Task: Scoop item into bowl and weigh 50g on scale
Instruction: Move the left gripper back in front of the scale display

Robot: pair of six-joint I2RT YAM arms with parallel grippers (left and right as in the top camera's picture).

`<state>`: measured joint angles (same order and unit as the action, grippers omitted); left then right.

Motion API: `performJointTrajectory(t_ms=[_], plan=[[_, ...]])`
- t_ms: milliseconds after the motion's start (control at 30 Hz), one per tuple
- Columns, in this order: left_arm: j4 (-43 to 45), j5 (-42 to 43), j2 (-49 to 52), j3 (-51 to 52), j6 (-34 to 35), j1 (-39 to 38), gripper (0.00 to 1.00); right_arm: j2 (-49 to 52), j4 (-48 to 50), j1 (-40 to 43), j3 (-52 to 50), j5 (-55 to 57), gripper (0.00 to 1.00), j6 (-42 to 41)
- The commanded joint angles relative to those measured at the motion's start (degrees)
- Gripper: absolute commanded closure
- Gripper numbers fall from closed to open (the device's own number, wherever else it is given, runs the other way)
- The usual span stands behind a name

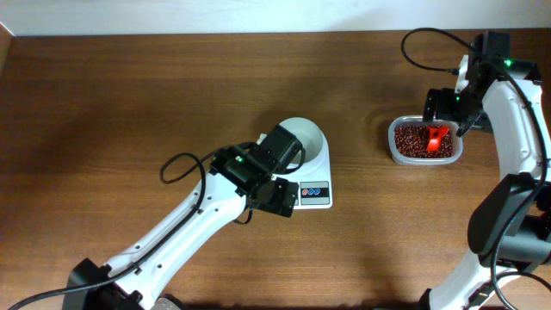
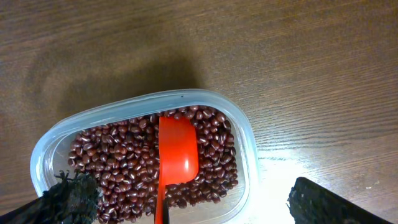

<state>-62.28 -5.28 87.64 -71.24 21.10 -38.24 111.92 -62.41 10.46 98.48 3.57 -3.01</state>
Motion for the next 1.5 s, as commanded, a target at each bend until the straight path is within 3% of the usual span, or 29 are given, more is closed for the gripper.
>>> performJointTrajectory(t_ms=[0,133,267,600,733,967,1300,1467], plan=[[2.1,2.7,-1.1,1.8,-4.5,-0.3,0.01,0.1,0.3,0.3,0.9,-0.2,0.01,-0.4],[1.3,6.7,-3.5,2.6,-1.5,-0.3,0.01,0.1,0.4,0.5,0.9,-0.3,0.01,-0.4],[1.1,-1.3,-8.8,3.0,-1.0,-0.3,0.01,0.1,-2.6,0.5,0.9,-0.3,0.01,-0.5],[2.0,-1.6,-8.7,3.1,-1.0,-0.2,0.01,0.1,-5.8,0.5,-3.1,-2.1,0.0,-3.5],[2.0,-1.6,-8.7,3.1,-1.0,-0.2,0.01,0.1,-4.9,0.5,-4.8,-1.6,0.1,-3.9],[2.0,-1.6,-8.7,3.1,-1.0,-0.2,0.01,0.1,-3.0,0.4,-5.0,-1.6,0.68,-3.5],[2.0,-1.7,-8.7,3.1,-1.0,-0.2,0.01,0.1,-1.3,0.4,-5.0,-1.8,0.75,-3.5],[2.0,-1.6,-8.7,3.1,-1.0,-0.2,0.01,0.1,0.5,0.4,-5.0,-1.9,0.84,-3.5]])
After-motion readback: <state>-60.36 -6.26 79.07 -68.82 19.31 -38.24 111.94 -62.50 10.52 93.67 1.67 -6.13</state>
